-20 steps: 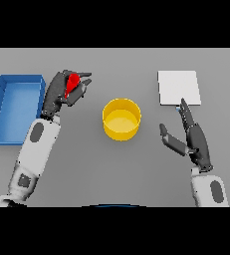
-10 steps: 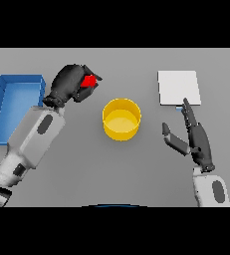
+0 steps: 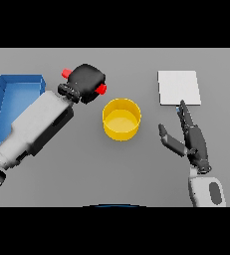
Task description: Pick up the red beaker and tilt it to pour out 1 green nut into yellow bowl. Pick up the yellow bowl and place it on the metallic measuring scale.
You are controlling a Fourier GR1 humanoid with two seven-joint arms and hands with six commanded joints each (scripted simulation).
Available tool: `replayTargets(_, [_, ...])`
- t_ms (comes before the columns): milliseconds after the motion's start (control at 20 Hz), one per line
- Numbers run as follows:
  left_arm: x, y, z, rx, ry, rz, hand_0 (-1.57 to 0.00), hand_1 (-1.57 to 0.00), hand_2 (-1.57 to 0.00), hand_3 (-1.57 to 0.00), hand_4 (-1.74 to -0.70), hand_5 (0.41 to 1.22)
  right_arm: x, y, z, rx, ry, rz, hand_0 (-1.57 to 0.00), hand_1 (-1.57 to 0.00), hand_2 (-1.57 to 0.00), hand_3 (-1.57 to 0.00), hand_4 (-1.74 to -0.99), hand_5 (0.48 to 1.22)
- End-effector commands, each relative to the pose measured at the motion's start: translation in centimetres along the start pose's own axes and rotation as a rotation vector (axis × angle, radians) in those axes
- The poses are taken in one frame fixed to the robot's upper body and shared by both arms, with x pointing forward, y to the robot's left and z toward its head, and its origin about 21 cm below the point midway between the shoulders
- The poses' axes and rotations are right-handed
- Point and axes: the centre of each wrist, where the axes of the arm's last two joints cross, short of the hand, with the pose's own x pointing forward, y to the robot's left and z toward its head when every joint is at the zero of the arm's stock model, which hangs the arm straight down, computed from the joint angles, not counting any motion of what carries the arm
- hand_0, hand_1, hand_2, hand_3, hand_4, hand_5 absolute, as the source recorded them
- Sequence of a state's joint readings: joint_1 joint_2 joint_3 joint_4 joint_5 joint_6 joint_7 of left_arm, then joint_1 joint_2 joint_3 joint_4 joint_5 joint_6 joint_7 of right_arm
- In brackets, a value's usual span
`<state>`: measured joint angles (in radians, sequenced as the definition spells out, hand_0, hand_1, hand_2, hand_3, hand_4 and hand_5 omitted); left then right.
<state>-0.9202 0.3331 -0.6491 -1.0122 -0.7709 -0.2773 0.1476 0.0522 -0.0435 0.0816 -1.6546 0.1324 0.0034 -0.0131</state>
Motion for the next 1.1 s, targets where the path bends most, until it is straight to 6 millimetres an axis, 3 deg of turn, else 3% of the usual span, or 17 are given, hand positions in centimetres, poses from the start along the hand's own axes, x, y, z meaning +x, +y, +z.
replayTargets(0, [0.9, 0.4, -0.3, -0.033, 0.001, -0.049, -1.57, -1.57, -1.57, -1.36, -1.66, 1.214, -0.3, -0.6, 0.1, -0.01, 0.004, -0.001, 0.0, 0.0, 0.0, 0.0, -1.279, 0.651])
replayTargets(300, [2.7, 1.6, -1.6, -0.139, -0.02, -0.326, -1.57, -1.57, -1.57, -1.2, -1.71, 1.219, -0.6, -0.8, 0.1, -0.008, 0.013, -0.037, 0.0, 0.0, 0.0, 0.0, -1.301, 0.607])
replayTargets(600, [5.0, 2.6, -2.5, -0.153, -0.063, -0.561, -1.57, -1.57, -1.57, -1.47, -1.73, 1.221, -0.4, -0.9, -0.1, -0.011, -0.004, -0.021, 0.0, 0.0, 0.0, 0.0, -1.298, 0.599])
replayTargets(1050, [7.9, 2.3, -3.1, -0.196, -0.118, -0.879, -1.57, -1.57, -1.57, -1.56, -1.74, 1.221, -0.1, -0.8, 0.1, -0.018, -0.008, -0.003, 0.0, 0.0, 0.0, 0.0, -1.29, 0.607])
